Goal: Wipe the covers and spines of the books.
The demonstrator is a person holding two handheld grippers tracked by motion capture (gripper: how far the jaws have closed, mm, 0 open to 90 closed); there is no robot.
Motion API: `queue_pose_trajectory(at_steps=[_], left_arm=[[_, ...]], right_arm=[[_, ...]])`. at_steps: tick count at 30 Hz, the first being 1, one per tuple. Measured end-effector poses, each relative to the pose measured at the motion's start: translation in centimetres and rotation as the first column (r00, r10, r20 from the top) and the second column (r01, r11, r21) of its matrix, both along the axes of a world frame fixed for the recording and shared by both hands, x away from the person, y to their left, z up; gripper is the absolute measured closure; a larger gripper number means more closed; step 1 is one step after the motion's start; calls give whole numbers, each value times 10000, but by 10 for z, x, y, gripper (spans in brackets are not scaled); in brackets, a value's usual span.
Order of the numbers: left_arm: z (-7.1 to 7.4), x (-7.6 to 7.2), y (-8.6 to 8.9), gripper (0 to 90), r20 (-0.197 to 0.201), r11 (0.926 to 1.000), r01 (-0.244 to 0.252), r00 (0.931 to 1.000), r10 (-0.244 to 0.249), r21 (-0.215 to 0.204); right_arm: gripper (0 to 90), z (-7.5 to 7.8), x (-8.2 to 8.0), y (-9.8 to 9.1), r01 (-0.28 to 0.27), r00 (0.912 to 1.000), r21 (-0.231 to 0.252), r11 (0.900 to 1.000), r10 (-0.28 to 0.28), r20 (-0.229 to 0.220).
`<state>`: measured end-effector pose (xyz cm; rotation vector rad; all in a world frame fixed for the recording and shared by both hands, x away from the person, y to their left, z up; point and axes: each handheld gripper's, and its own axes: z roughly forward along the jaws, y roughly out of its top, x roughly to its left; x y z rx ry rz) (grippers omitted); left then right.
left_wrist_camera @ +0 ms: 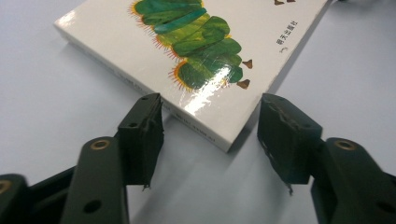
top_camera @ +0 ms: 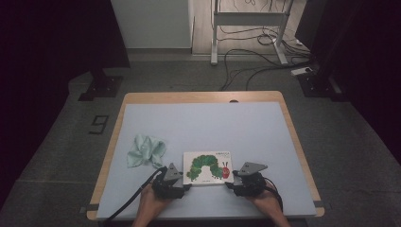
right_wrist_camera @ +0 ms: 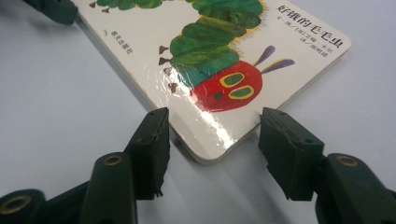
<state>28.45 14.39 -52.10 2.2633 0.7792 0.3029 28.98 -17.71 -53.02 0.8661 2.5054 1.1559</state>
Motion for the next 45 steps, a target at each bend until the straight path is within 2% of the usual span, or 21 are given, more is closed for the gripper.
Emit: queue_pose_trajectory(at_steps=[3,10,14,21,33,36,38,42,45], left_arm=[[-1,7,2,425,-65,10000,-34,10000,33,-94],[1,21,0,457,97,9999,-128,9999,128,82],[0,29,-1,454,81,9998,-205,9998,205,-4],[1,39,-4,445,171,9996,-276,9995,275,64],[0,55,-2,441,336,9973,-726,9968,722,84],[0,56,-2,404,356,9965,-823,9960,819,125],[0,56,-1,343,417,9948,-1001,9942,992,201],[4,56,2,194,315,9941,-1084,9936,1083,10],[7,52,3,127,346,9945,-1027,9942,1020,218]], right_arm=[[439,0,4,2,102,9999,-43,9999,-102,31],[442,0,15,4,369,9992,-95,9993,-368,161],[442,-1,23,3,508,9986,-7,9987,-508,135],[446,-1,36,2,781,9968,56,9969,-782,148],[440,-1,51,8,893,9959,22,9960,-893,132],[434,-1,52,7,874,9961,37,9962,-875,109],[412,-1,52,8,903,9959,-15,9959,-903,105],[351,1,53,8,841,9963,-53,9964,-840,172],[289,4,52,9,704,9974,2,9975,-704,143]])
